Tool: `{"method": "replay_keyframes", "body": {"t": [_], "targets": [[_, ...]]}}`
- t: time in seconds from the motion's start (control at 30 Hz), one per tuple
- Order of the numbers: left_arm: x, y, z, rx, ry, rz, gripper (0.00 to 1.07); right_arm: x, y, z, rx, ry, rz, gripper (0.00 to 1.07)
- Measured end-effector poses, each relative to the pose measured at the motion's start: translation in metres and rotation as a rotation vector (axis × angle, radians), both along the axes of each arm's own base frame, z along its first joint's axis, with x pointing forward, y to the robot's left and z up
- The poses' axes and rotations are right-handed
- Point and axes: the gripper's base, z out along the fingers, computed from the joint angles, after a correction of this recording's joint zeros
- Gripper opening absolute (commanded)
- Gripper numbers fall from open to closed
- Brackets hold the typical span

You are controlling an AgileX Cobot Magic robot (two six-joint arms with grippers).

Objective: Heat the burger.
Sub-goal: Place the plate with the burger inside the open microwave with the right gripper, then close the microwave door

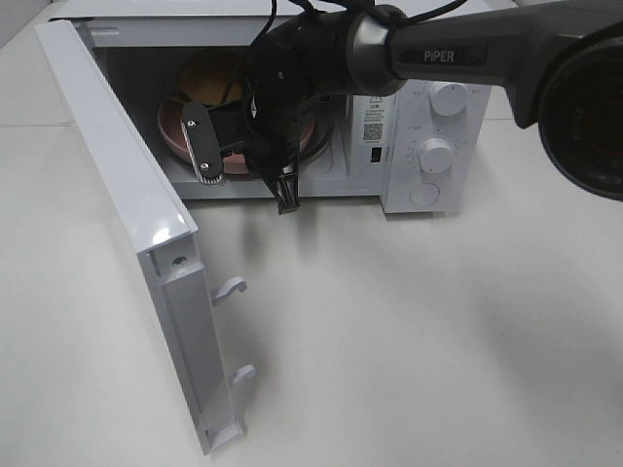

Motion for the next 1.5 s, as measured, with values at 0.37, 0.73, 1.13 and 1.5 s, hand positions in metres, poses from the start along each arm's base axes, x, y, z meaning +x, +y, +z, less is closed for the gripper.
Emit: {"method": "replay_keyframes", "body": {"t": [0.37,0.73,1.13,1.5], "targets": [[0.000,0.000,0.000,0.001,0.000,0.000,1.06,0.002,0.003,0.004,0.036,-0.021,-0.009,0.48],[0.000,0.000,0.000,0.001,0.000,0.000,1.06,0.005,0.004,0.015,0.064,-0.005,-0.080,0.78],[0.000,0.000,0.000,0.001,0.000,0.000,1.06,-0.002,-0.004,0.035,0.032,0.031,-0.112,0.76],[0.000,0.000,0.000,0.001,0.000,0.000,1.06,-0.009,-0.007,0.037,0.002,0.098,-0.117,0.76]]}}
